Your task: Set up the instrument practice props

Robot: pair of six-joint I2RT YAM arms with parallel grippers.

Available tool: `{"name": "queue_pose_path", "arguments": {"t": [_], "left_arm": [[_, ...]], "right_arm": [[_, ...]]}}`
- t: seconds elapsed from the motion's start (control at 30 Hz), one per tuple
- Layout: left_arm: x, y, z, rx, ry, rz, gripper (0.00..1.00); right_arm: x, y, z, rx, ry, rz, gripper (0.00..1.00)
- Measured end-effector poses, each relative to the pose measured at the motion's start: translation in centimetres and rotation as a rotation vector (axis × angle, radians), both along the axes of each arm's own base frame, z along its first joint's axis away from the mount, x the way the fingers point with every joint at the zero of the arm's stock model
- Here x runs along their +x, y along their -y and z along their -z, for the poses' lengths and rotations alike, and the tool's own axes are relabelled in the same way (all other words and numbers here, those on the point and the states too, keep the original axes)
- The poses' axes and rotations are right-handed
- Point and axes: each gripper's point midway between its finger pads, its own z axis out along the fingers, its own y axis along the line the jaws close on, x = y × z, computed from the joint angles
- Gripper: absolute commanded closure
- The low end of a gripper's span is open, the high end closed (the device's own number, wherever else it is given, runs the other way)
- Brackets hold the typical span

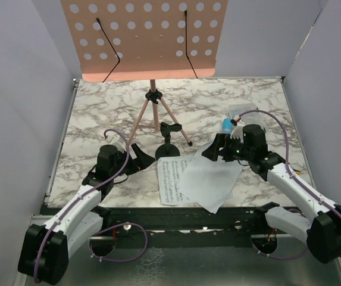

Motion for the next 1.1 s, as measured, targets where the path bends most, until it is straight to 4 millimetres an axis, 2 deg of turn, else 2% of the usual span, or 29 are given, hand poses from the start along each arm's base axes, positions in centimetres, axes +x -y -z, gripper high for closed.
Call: {"name": "queue_pose_path", "arguments": {"t": [0.2,0.3,0.57,0.87,1.1], "left_arm": [[-1.9,2.7,2.7,0.03,-0.098,0.109,0.16],[-2.4,3.7,3.5,0.033,-0.108,0.142,0.27],[-2.7,4.0,6.1,0.02,-0.123,0.143,0.28],[-1.3,5.0,5.4,-0.014,-0.051,0.157,0.31],[-0.7,5.6,6.2,-0.026,-0.042,0.166,0.41]], "right_arm": [[-0.3,-1.0,0.5,0.058,-0.025,-0.027,0.02],[-0.4,-1.3,0.4,0.078,-0.027,-0.036,0.04],[-0.4,-1.4,0.3,0.084,-0.023,-0.044,0.04],[-0.4,-1.4,0.2,0.085,-0.022,-0.046,0.04],[-0.6,-1.5,0.0,0.092,-0.02,-0.055,0.05]]}}
